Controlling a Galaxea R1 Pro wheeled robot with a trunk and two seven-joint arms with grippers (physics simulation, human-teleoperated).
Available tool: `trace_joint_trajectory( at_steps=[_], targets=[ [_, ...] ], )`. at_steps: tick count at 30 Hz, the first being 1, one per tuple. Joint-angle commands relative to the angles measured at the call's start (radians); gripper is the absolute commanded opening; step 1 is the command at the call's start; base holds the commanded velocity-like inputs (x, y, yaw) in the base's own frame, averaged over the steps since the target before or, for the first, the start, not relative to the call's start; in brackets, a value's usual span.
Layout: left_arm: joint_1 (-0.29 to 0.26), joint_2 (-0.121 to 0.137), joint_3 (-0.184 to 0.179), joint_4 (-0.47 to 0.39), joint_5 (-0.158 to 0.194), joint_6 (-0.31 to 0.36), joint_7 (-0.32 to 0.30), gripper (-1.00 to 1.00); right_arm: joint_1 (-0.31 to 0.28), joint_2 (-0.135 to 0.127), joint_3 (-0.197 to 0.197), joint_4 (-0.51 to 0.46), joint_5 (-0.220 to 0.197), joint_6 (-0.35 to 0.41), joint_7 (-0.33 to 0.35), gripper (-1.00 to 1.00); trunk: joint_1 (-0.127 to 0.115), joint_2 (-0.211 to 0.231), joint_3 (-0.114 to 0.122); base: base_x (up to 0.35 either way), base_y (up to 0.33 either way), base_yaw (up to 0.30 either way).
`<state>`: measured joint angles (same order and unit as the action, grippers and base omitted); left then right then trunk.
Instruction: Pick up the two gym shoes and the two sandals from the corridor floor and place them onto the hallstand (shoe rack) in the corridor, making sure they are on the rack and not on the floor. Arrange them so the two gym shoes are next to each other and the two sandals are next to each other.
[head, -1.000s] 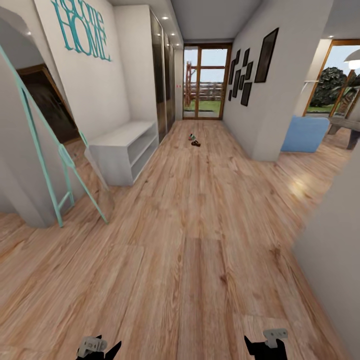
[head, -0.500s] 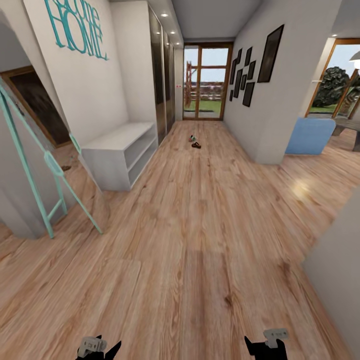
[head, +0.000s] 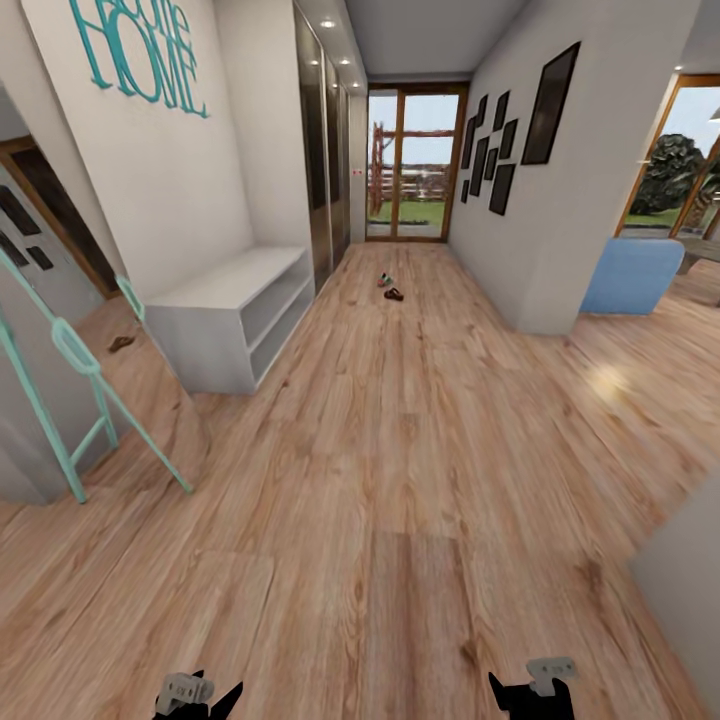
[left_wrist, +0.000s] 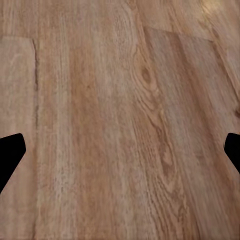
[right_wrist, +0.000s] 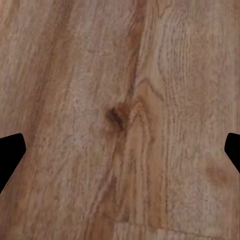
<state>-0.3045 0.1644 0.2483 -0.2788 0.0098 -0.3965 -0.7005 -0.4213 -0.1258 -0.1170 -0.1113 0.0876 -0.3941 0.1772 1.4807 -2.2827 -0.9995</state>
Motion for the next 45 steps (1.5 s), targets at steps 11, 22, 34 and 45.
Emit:
trace_joint_trajectory(
  at_steps=[11, 22, 34, 45],
  targets=[
    [-0.001, 0.0, 0.005, 0.001, 0.001, -0.001, -0.007, 1.0, -0.001, 0.0, -0.009, 0.001, 0.01, -0.002, 0.004, 1.0, 0.0, 0.0, -0.001, 0.339, 0.0, -0.008],
    [-0.001, 0.0, 0.005, 0.001, 0.001, -0.001, -0.007, 1.0, -0.001, 0.0, -0.009, 0.001, 0.009, -0.002, 0.005, 1.0, 0.0, 0.0, -0.001, 0.339, 0.0, -0.196],
    [-0.001, 0.0, 0.005, 0.001, 0.001, -0.001, -0.007, 1.0, -0.001, 0.0, -0.009, 0.001, 0.009, -0.002, 0.005, 1.0, 0.0, 0.0, -0.001, 0.339, 0.0, -0.044],
    [-0.001, 0.0, 0.005, 0.001, 0.001, -0.001, -0.007, 1.0, -0.001, -0.002, -0.009, 0.001, 0.009, -0.002, 0.005, 1.0, 0.0, 0.0, -0.001, 0.339, 0.0, -0.002]
  ],
)
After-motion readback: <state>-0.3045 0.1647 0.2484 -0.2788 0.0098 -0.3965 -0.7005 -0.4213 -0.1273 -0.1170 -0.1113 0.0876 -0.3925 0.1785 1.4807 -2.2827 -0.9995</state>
